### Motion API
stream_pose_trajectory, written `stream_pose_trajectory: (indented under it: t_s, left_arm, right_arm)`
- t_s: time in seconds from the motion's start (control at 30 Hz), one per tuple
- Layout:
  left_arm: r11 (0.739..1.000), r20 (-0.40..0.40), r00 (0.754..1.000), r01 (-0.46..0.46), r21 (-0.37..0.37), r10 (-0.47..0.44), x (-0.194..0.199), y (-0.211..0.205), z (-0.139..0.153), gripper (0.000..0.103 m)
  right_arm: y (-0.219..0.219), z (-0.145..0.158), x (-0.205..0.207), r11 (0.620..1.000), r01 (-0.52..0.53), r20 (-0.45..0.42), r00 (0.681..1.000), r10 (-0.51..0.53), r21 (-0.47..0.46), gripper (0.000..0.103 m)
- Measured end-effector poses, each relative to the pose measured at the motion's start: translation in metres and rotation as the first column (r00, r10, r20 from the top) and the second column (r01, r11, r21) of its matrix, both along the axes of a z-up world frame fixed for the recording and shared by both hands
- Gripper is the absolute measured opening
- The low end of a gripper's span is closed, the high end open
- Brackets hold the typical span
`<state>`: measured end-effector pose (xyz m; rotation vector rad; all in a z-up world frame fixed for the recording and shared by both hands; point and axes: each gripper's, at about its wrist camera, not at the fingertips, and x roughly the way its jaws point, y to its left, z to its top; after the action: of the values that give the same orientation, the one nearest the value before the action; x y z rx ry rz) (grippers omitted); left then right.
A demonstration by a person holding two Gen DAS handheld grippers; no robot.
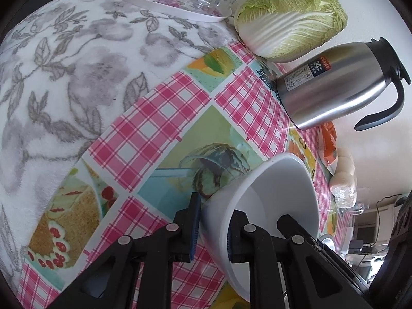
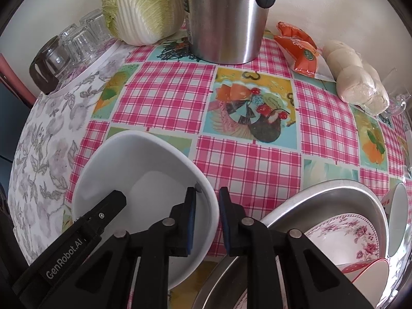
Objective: Organize plates and bowls
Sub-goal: 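Close the right tool on the square bowl rim while the left tool grips the red-banded bowl, then lift both held bowls off the table toward the steel basin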
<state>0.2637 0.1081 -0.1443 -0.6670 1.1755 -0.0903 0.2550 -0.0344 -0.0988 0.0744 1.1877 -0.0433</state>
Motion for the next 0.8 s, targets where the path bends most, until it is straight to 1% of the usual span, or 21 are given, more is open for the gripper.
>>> stream_pose_trajectory:
  t_s: [0.17, 0.33, 0.53, 0.63, 0.7, 0.8]
  left_arm:
    - [1.0, 0.002, 1.0, -0.004, -0.019, 0.004, -0.004, 0.004, 0.007, 0.017]
    - [1.0, 0.057, 0.998, 0.009, -0.005, -0.009, -0.011, 0.001, 0.035, 0.017]
    - [1.0, 0.14, 0.99, 0.023, -0.001, -0.023, -0.025, -0.009, 0.076, 0.017]
    - [0.999, 0.183, 0.983, 0.033, -0.029, -0.027, -0.033, -0.015, 0.095, 0.017]
    - [0.998, 0.217, 0.976, 0.045, -0.045, -0.035, -0.04, -0.018, 0.11, 0.017]
    - [0.997, 0.273, 0.96, 0.071, -0.031, -0.06, -0.05, -0.027, 0.135, 0.017]
  right_arm:
    - [0.002, 0.006, -0.003, 1.0, -0.001, 0.016, 1.0, 0.001, 0.003, 0.015]
    - [-0.002, 0.027, -0.012, 1.0, 0.0, 0.055, 0.998, -0.002, 0.027, 0.014]
    - [-0.013, 0.066, -0.029, 0.998, 0.008, 0.117, 0.993, -0.015, 0.058, 0.014]
    - [-0.02, 0.089, -0.042, 0.997, -0.001, 0.16, 0.987, -0.011, 0.071, 0.014]
    - [-0.025, 0.105, -0.053, 0.997, -0.01, 0.2, 0.98, -0.006, 0.079, 0.014]
    - [-0.033, 0.127, -0.07, 0.998, -0.017, 0.258, 0.966, 0.0, 0.065, 0.014]
